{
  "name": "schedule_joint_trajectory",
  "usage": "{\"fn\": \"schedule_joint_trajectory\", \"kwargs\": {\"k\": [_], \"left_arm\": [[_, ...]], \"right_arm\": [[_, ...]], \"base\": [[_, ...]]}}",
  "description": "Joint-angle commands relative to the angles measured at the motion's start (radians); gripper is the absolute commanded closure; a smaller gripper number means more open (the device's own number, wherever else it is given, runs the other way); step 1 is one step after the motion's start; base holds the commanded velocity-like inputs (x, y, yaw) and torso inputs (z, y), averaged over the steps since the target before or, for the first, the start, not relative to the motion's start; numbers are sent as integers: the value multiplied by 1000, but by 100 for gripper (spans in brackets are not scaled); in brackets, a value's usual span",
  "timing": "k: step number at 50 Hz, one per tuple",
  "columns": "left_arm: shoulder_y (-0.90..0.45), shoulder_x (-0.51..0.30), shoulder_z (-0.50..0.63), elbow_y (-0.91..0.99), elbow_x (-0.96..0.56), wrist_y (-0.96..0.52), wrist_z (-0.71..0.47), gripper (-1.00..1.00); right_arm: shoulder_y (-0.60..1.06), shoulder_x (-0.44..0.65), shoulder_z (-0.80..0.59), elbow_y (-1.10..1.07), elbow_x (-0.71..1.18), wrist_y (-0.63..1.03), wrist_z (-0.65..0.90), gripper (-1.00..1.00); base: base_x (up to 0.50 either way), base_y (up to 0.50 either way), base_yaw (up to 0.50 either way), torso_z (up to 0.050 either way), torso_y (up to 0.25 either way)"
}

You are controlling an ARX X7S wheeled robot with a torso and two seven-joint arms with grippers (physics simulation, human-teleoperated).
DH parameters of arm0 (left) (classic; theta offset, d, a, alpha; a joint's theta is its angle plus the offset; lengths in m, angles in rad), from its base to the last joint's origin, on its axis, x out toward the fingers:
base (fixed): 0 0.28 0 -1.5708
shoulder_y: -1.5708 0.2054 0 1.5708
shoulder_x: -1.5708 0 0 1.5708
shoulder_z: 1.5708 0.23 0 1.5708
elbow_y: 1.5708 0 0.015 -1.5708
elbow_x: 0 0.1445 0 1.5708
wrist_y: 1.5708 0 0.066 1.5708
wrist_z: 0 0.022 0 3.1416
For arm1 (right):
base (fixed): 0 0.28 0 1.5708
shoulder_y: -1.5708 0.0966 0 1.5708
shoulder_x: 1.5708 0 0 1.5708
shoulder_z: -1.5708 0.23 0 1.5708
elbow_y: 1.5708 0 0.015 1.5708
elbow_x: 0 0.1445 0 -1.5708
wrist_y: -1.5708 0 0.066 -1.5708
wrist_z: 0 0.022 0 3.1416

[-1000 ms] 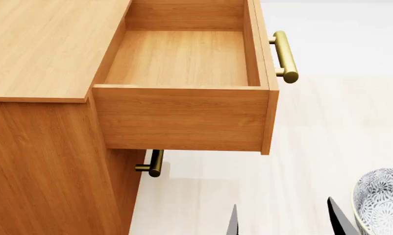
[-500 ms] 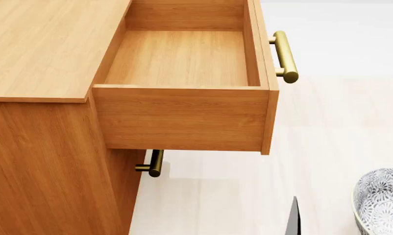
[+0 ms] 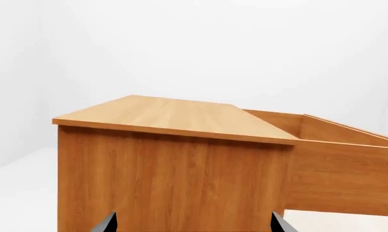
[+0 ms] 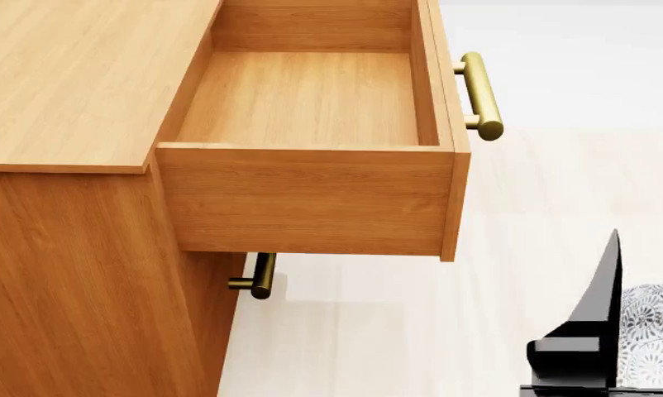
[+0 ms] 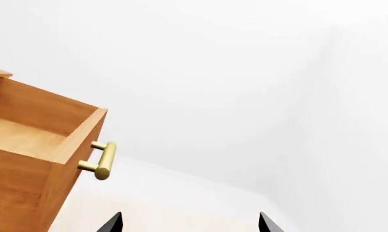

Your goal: Put the bowl on top of the cabinet.

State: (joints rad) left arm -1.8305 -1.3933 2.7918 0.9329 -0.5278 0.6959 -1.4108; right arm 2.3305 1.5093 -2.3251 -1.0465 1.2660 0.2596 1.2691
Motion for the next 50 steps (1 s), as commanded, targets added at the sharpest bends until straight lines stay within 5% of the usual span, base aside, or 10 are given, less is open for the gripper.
{"fn": "schedule_joint_trajectory", "kwargs": {"k": [1, 11, 27, 50], "left_arm": [[23, 0, -13, -12, 4, 9, -1, -100], [53, 3, -24, -36, 10, 29, -5, -100], [29, -17, -31, 5, -29, -44, 3, -100], [-19, -14, -67, -18, -148, -64, 38, -100]], "right_arm": [[-20, 61, 653, -1, 527, 396, -60, -100], [-70, 61, 706, 43, 599, 526, 12, -100], [-49, 61, 827, 380, 503, 768, -404, -100], [-232, -260, 783, 819, 401, 578, -602, -100]], "base": [[0, 0, 0, 0, 0], [0, 0, 0, 0, 0], [0, 0, 0, 0, 0], [0, 0, 0, 0, 0]]}}
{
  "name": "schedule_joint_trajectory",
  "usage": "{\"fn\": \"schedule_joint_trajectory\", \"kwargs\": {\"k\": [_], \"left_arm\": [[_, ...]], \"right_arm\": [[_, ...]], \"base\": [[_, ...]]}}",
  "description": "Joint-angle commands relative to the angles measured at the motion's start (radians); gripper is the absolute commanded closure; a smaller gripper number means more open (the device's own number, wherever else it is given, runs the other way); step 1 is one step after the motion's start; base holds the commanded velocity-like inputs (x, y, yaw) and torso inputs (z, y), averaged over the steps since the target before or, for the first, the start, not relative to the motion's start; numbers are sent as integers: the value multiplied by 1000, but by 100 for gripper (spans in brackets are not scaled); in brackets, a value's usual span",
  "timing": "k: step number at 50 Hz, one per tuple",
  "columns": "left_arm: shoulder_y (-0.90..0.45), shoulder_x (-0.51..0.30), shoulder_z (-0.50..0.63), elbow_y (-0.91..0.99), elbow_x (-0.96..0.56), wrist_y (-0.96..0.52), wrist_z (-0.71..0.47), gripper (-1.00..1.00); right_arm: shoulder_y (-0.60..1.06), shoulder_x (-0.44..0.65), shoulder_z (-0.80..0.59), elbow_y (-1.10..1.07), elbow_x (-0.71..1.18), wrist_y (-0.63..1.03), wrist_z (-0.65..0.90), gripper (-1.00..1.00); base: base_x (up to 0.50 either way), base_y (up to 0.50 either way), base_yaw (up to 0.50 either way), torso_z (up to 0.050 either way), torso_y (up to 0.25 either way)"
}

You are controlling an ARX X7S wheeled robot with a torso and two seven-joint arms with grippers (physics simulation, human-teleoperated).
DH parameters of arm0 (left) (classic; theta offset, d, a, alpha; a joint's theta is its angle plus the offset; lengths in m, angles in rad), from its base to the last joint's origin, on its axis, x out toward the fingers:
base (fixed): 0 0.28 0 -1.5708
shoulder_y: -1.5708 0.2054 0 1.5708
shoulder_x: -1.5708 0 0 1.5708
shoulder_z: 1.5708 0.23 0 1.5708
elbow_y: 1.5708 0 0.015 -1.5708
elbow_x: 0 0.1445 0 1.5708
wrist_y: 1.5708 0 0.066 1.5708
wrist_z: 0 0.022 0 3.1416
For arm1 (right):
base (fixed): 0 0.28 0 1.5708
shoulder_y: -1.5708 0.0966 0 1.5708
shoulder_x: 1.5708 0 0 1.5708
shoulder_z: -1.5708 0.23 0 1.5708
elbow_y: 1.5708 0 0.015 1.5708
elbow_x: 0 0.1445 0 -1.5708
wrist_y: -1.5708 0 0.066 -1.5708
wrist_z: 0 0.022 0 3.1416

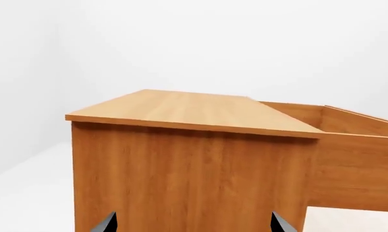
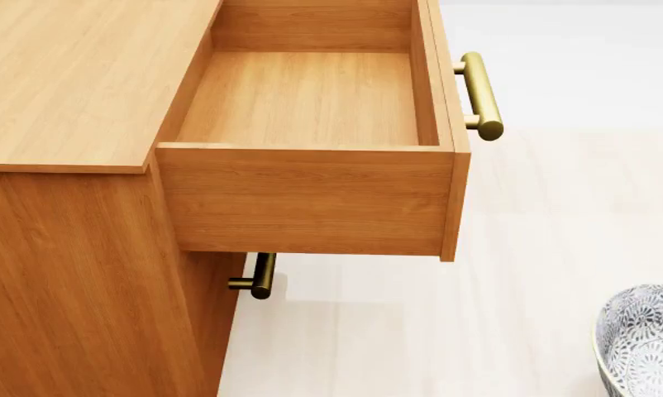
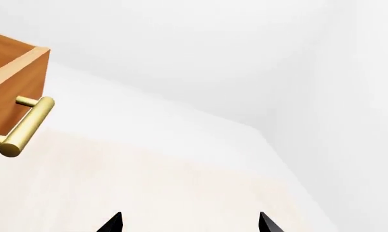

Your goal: Put the bowl on top of the cabinet.

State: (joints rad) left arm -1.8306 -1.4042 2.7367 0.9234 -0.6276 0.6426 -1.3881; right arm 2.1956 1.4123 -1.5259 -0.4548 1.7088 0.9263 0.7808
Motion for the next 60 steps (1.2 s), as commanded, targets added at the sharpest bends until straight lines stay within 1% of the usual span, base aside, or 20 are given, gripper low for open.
{"fn": "schedule_joint_trajectory", "kwargs": {"k": [1, 6, 11, 16, 21, 25, 35, 49, 60], "left_arm": [[-19, 2, -15, -10, -52, -10, 13, -100], [-5, 25, -29, -26, -62, 9, 5, -100], [-2, 32, -36, -26, -62, 5, 1, -100], [14, 61, -50, -39, -66, 3, -14, -100], [17, 69, -52, -48, -72, -16, -13, -100], [-3, 60, -52, -57, -104, -30, 6, -100], [0, 71, -63, -66, -125, -42, 7, -100], [28, 69, -76, -87, -121, -13, 20, -100], [54, 59, -85, -98, -108, 3, 21, -100]], "right_arm": [[-101, -193, -20, 259, -53, -88, -126, -100], [-90, -316, -28, 394, -53, -48, -145, -100], [-111, -382, -40, 469, -59, -41, -167, -100], [-144, -466, -72, 548, -97, -30, -199, -100], [-179, -526, -99, 593, -135, -34, -230, -100], [-217, -565, -114, 644, -165, -59, -254, -100], [-274, -604, -130, 721, -203, -99, -302, -100], [-379, -615, -143, 753, -222, -168, -323, -100], [-449, -572, -140, 715, -211, -214, -305, -100]], "base": [[0, 0, 0, 0, 0], [0, 0, 0, 0, 0], [0, 0, 0, 0, 0], [0, 0, 0, 0, 0], [0, 0, 0, 0, 0], [0, 0, 0, 0, 0], [0, 0, 0, 0, 0], [0, 0, 0, 0, 0], [0, 0, 0, 0, 0]]}}
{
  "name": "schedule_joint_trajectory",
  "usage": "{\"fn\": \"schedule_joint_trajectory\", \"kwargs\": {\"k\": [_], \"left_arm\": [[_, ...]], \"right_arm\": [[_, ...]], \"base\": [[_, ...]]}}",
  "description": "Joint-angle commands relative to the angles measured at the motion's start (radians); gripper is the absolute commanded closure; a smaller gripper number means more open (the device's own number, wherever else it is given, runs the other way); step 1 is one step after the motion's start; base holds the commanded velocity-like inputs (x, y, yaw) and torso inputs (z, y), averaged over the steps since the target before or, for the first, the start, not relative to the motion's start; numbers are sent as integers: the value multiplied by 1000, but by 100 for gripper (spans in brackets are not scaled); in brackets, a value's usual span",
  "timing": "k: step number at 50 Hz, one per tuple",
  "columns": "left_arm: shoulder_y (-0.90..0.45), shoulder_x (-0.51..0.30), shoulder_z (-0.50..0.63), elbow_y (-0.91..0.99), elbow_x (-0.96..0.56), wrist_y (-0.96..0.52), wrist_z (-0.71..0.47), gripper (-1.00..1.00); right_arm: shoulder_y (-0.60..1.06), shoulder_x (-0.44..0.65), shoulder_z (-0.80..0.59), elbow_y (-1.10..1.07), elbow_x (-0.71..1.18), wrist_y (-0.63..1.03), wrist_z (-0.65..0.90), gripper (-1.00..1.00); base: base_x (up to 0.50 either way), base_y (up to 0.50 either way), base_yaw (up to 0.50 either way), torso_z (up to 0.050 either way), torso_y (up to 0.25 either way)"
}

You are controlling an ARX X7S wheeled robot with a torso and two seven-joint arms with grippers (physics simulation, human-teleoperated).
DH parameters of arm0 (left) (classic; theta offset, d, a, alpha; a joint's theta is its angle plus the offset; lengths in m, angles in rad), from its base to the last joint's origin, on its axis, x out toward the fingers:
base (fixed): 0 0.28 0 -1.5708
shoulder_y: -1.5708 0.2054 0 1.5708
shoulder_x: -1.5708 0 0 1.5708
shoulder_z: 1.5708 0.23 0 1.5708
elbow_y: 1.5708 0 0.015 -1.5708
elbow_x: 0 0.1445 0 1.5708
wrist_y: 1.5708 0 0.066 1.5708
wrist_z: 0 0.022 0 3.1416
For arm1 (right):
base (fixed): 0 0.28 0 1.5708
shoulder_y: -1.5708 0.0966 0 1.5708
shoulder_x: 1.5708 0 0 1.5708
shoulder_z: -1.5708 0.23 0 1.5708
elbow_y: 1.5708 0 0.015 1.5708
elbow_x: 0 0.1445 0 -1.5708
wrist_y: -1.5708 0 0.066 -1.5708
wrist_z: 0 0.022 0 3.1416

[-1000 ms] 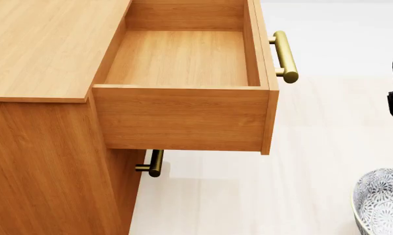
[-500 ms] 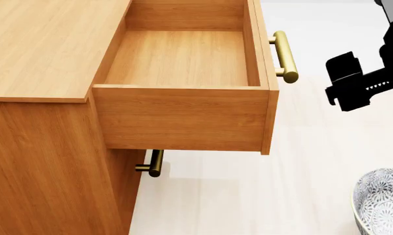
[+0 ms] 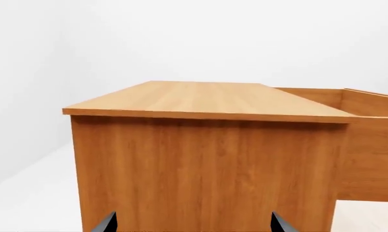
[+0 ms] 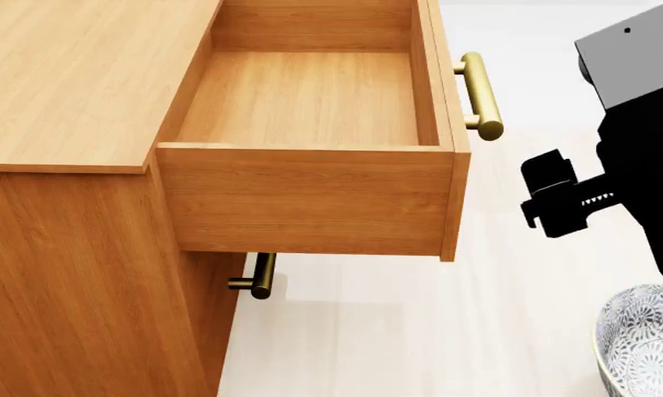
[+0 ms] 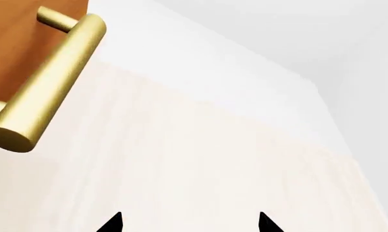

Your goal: Put the bowl on top of the cabinet.

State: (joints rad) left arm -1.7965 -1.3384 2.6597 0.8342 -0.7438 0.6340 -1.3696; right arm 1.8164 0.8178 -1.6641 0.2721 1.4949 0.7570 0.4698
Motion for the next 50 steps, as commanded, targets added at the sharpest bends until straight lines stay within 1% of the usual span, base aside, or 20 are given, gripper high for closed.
{"fn": "schedule_joint_trajectory", "kwargs": {"k": [1, 11, 18, 28, 50], "left_arm": [[21, -8, -9, -9, 9, 12, 4, -100], [31, -23, -12, -5, 20, 12, 10, -100], [35, -38, -13, -5, 26, 13, 18, -100], [54, -31, -23, -11, 36, 18, 8, -100], [64, -54, -33, -6, 38, 17, 26, -100]], "right_arm": [[-73, 25, -2, -15, 3, -47, 8, -100], [-104, 54, 2, -45, 12, -68, 22, -100], [-170, 69, 4, -50, 14, -125, 21, -100], [-214, 47, -6, -18, 0, -149, 8, -100], [-343, 26, -20, 57, -11, -228, -29, -100]], "base": [[0, 0, 0, 0, 0], [0, 0, 0, 0, 0], [0, 0, 0, 0, 0], [0, 0, 0, 0, 0], [0, 0, 0, 0, 0]]}}
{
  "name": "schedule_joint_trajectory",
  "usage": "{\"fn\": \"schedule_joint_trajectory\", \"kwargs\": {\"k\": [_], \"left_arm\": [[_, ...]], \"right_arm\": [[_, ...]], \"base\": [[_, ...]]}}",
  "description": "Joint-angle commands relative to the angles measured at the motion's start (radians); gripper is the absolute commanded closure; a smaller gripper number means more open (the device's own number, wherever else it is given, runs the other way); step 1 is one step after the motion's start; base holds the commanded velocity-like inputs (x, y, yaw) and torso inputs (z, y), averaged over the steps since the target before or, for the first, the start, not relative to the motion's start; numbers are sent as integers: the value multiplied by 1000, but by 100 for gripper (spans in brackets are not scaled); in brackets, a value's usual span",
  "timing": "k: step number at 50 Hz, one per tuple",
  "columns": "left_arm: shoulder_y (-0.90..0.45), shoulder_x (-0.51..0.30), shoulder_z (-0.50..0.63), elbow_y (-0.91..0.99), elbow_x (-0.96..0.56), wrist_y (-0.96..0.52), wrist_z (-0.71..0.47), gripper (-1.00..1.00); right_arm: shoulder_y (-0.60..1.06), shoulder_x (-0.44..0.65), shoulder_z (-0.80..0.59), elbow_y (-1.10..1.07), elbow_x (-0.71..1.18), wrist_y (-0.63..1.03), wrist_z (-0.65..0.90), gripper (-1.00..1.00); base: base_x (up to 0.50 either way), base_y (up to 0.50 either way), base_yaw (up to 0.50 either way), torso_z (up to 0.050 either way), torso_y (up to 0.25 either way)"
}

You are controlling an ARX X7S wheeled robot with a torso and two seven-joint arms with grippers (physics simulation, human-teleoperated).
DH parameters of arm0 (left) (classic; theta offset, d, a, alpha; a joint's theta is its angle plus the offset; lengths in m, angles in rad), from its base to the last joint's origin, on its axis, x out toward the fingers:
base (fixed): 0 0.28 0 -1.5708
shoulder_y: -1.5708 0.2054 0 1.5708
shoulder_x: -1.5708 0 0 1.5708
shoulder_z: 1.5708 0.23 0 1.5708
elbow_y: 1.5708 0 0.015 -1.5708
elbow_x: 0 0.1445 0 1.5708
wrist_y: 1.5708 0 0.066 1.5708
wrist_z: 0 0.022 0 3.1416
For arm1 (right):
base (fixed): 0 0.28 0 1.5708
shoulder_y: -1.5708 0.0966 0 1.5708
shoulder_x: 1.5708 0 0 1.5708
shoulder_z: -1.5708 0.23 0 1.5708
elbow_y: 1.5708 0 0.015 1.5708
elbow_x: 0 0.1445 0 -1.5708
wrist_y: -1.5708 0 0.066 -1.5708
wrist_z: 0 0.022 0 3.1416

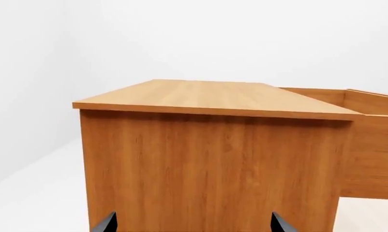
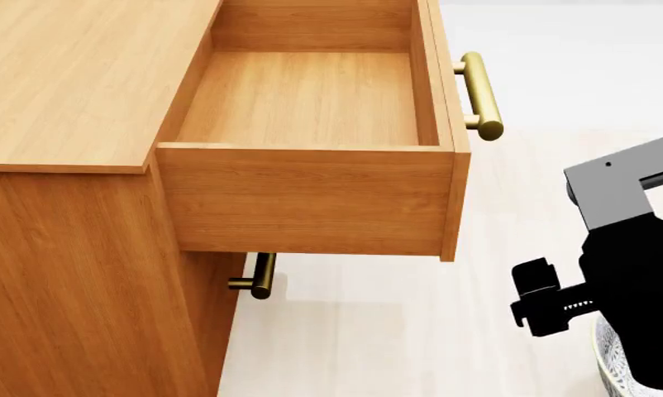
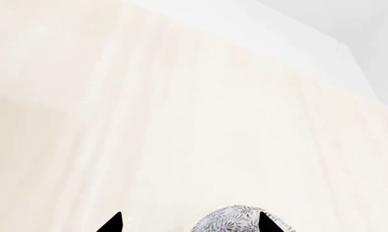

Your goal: Put the bowl on top of the cabinet.

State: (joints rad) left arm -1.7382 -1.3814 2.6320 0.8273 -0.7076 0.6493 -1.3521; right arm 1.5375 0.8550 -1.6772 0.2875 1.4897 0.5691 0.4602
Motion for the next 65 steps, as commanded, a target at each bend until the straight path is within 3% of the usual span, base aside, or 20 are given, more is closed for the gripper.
{"fn": "schedule_joint_trajectory", "kwargs": {"k": [1, 35, 46, 47, 65], "left_arm": [[6, -11, -6, 0, 2, 0, 8, -100], [64, -2, -30, -38, 11, 45, 2, -100], [75, -18, -33, -39, 22, 51, 7, -100], [73, -24, -33, -38, 22, 51, 12, -100], [65, -45, -48, -24, 17, 29, 17, -100]], "right_arm": [[-72, -14, -8, 48, -6, -43, -21, -100], [-250, -49, -33, 242, -15, -125, -108, -100], [-253, -46, -35, 197, -29, -131, -89, -100], [-251, -45, -33, 197, -30, -134, -80, 100], [-202, 2, -19, 137, -18, -96, -30, 100]], "base": [[0, 0, 0, 0, 0], [0, 0, 0, 0, 0], [0, 0, 0, 0, 0], [0, 0, 0, 0, 0], [0, 0, 0, 0, 0]]}}
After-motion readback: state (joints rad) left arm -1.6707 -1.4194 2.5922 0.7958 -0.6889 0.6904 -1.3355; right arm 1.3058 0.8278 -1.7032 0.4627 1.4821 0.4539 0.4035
